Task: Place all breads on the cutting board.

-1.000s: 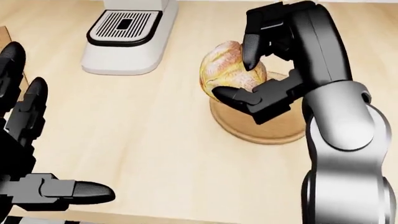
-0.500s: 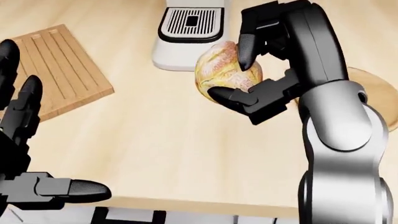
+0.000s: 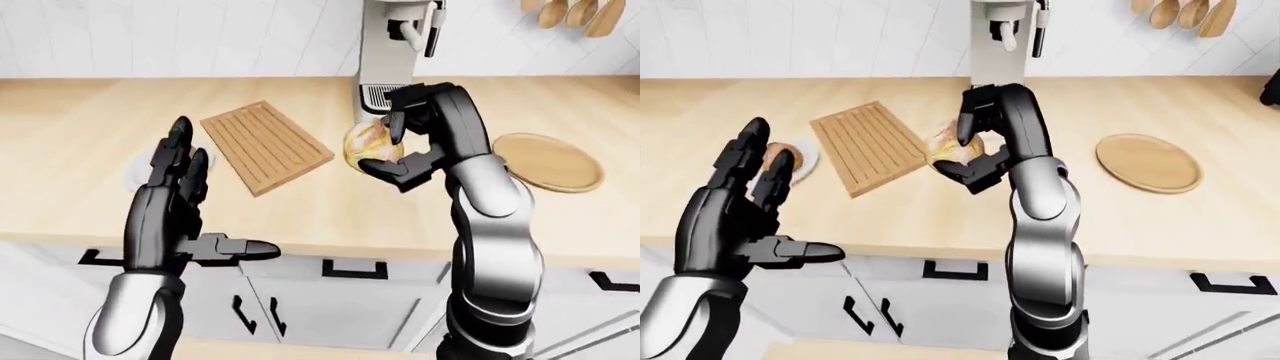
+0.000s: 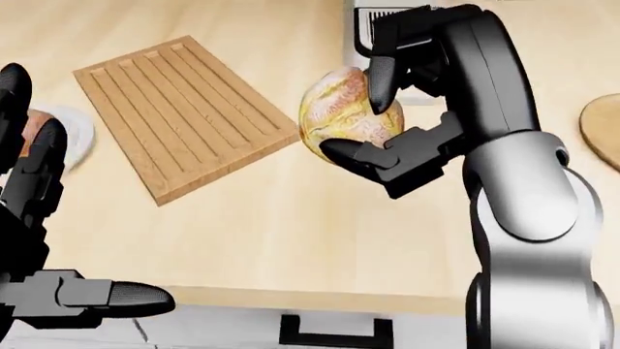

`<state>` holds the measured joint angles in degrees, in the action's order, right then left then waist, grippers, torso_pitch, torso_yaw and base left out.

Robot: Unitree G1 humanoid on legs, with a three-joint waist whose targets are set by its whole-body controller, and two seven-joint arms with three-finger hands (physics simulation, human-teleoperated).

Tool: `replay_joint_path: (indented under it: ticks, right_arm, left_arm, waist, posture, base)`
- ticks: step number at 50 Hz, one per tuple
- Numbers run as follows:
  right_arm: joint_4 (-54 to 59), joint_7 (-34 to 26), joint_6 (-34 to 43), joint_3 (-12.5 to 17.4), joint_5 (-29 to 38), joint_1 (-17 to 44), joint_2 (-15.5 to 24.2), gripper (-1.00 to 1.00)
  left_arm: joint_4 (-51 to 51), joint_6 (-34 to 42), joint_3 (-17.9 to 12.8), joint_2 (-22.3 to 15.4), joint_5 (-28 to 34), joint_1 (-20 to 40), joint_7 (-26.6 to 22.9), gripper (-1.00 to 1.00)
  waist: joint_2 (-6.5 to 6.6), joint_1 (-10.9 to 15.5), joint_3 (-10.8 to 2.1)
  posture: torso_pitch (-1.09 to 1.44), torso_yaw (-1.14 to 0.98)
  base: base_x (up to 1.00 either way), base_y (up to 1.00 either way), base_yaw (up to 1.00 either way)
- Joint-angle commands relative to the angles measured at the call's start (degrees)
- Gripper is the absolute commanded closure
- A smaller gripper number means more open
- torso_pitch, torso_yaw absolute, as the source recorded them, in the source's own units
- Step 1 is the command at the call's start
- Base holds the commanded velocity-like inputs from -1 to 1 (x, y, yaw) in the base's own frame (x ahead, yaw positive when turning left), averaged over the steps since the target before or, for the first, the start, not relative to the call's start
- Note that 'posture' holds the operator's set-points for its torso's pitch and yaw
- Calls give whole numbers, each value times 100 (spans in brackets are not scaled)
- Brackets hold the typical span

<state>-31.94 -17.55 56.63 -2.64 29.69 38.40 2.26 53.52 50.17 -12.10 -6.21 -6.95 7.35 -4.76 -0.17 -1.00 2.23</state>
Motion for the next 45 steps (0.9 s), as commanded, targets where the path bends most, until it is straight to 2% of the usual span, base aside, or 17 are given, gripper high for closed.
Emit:
replay_joint_path:
  ticks: [1,4,9,14,17,19,21,23,27,28,31,35,36,38,39,44,45]
  right_arm:
    - [-95,64,-157,31,-2,127,24,100]
    - [-93,120,-161,64,-106,114,-14,100]
    - [-98,233,-221,91,-344,86,-11,100]
    - [-168,306,-189,154,-518,89,52,100]
    - [-211,361,-159,172,-588,80,90,100]
    - [-204,386,-185,186,-629,58,112,100]
    - [-244,398,-130,202,-664,85,144,100]
    - [-280,418,-121,200,-687,74,170,100]
    - [-280,560,-115,292,-816,132,195,100]
    - [-279,599,-102,314,-861,145,197,100]
    - [-315,644,-66,295,-917,142,221,100]
    - [-320,677,-67,272,-961,134,252,100]
    - [-321,684,-68,266,-964,133,257,100]
    - [-302,700,-107,252,-971,125,269,100]
    - [-295,698,-115,229,-954,117,282,100]
    - [-259,678,-130,153,-850,123,267,100]
    - [-244,675,-148,156,-844,125,255,100]
  left_arm:
    - [152,-123,-6,-22,-14,103,0,-100]
    - [186,-70,-1,-27,-16,129,4,-100]
    - [186,-61,-27,-39,-26,150,-5,-100]
    - [188,-57,3,-41,-11,158,4,-100]
    - [196,-43,50,-42,17,170,13,-100]
    - [217,-12,66,-44,30,186,19,-100]
    - [179,-44,81,-43,48,191,11,-100]
    - [194,-5,87,-44,54,222,13,-100]
    - [172,0,91,-45,76,243,8,-100]
    - [166,-1,87,-44,76,250,5,-100]
    - [183,9,79,-44,73,247,0,-100]
    - [235,71,61,-45,61,259,5,-100]
    - [228,68,56,-46,58,266,4,-100]
    - [205,52,40,-50,48,277,0,-100]
    - [215,57,32,-53,41,272,-1,-100]
    - [212,28,2,-57,20,244,-15,-100]
    - [193,-1,1,-54,21,233,-18,-100]
  waist:
    - [1,-13,-72]
    - [-239,35,-83]
    - [-21,126,-214]
    - [-54,246,-207]
    - [180,177,-68]
    - [532,192,-181]
    - [528,250,-165]
    - [376,344,-180]
    - [127,243,66]
    - [71,242,-3]
    - [255,198,-159]
    - [166,192,-179]
    - [47,193,-170]
    - [-429,238,-114]
    - [-222,226,4]
    - [48,141,-173]
    - [73,117,-99]
  posture:
    - [0,0]
    - [0,0]
    - [0,0]
    - [0,0]
    - [0,0]
    - [0,0]
    - [0,0]
    - [0,0]
    - [0,0]
    - [0,0]
    - [0,0]
    - [0,0]
    - [0,0]
    - [0,0]
    - [0,0]
    - [0,0]
    - [0,0]
  base:
    - [0,48,0]
    - [0,21,0]
    - [0,9,0]
    - [0,0,99]
    - [0,0,100]
    - [0,0,100]
    - [0,0,100]
    - [0,0,97]
    - [0,0,0]
    - [0,-31,0]
    - [0,-38,0]
    - [0,-35,0]
    - [0,-14,0]
    - [0,0,0]
    - [0,0,0]
    - [2,1,0]
    - [12,13,0]
